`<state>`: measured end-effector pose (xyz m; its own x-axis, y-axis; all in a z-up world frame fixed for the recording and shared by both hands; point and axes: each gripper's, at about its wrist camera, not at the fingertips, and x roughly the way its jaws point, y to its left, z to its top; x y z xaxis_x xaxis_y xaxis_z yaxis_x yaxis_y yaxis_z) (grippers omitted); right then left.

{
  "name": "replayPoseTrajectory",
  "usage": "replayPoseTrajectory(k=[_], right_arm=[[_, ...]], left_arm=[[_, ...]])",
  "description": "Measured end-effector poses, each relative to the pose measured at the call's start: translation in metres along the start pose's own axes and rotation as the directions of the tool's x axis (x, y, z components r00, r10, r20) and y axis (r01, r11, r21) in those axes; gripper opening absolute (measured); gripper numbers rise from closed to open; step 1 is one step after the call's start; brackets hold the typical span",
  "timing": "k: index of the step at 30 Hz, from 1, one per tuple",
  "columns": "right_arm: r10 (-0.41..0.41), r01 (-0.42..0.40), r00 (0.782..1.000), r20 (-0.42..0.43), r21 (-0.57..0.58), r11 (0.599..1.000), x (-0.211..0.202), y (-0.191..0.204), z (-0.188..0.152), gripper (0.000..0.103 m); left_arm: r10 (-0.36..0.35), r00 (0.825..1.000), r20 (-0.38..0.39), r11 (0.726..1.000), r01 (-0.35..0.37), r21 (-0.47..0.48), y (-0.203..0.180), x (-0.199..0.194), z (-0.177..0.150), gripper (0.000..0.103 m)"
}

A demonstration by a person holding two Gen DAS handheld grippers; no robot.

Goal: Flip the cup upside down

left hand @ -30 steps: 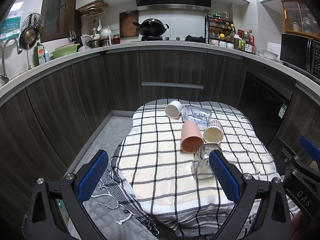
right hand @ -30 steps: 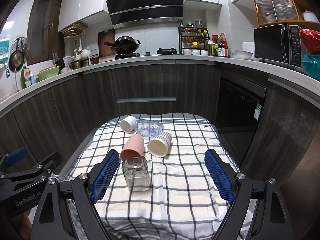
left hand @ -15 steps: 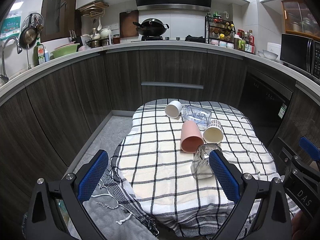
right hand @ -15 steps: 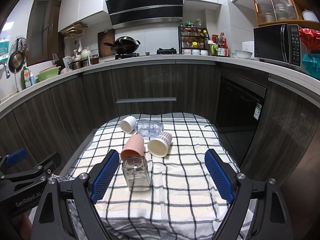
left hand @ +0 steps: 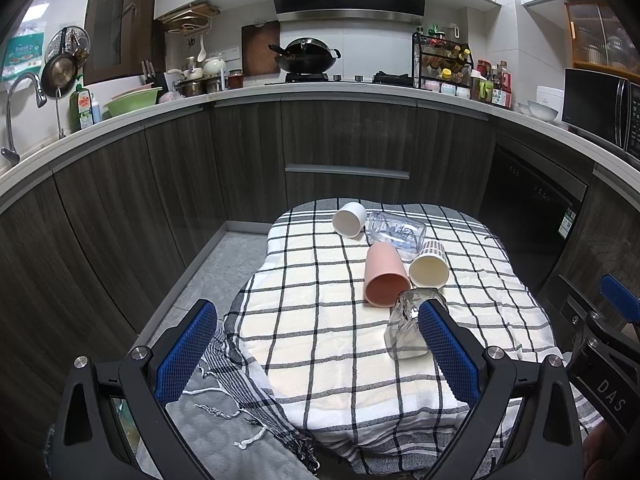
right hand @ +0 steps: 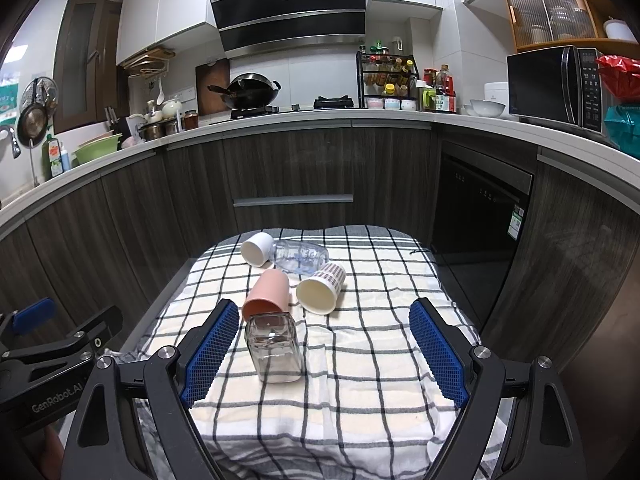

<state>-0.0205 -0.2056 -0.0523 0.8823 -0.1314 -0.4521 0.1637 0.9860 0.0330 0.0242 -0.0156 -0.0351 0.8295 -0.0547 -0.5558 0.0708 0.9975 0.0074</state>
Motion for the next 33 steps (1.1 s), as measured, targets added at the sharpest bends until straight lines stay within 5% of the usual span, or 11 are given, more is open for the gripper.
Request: replayPoseTrajectory(k=[23, 33], right_arm=[[0.000, 0.000, 1.000, -0.001, 0.002, 1.000, 0.000, -0.001, 0.000, 0.087], [0.002, -0.001, 1.000, -0.022, 0.015, 1.000, 0.004, 0.000, -0.002, 0.087]], left_arm=[[-0.005, 1.000, -0.013, 1.000, 0.004, -0.008, -0.003, 0.001, -0.001, 0.102], [-0.017, 0.996, -0.091, 0.999, 0.012, -0.048, 0.000, 0.023, -0.009, 0.103]])
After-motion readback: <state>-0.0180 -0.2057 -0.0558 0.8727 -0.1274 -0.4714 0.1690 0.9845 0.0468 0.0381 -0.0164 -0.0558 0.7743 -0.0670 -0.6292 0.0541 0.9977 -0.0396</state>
